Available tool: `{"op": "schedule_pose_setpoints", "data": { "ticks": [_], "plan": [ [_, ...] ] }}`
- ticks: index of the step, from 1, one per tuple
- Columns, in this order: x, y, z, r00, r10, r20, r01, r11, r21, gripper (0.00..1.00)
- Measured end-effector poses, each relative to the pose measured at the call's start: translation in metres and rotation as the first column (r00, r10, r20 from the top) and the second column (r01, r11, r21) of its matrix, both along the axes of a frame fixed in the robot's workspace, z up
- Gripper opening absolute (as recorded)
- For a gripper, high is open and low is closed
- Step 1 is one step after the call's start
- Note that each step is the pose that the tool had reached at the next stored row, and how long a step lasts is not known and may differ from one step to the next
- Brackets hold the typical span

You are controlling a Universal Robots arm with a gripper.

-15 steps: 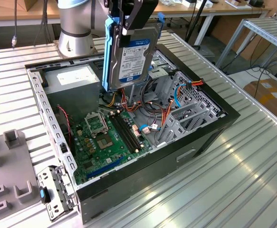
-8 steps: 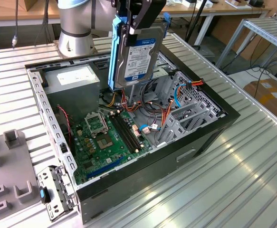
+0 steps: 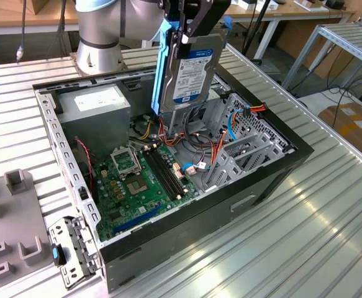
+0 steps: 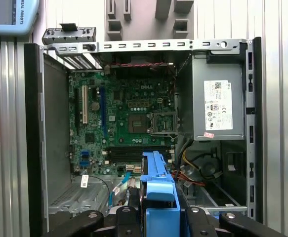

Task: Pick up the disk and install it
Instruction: 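Insert the disk into the insertion slot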

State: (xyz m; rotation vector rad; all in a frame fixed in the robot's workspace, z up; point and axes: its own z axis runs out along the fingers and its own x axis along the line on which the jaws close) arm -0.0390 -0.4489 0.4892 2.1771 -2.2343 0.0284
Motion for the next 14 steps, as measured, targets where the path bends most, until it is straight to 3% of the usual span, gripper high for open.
{"op": "schedule_pose_setpoints", "data": {
  "ticks": [8, 14],
  "plan": [
    [0.0105, -0.0012, -0.0001, 1.0, 0.0, 0.0, 0.0, 1.0, 0.0, 0.37],
    [0.0123, -0.0091, -0.0004, 1.0, 0.0, 0.0, 0.0, 1.0, 0.0, 0.37]
  ]
}}
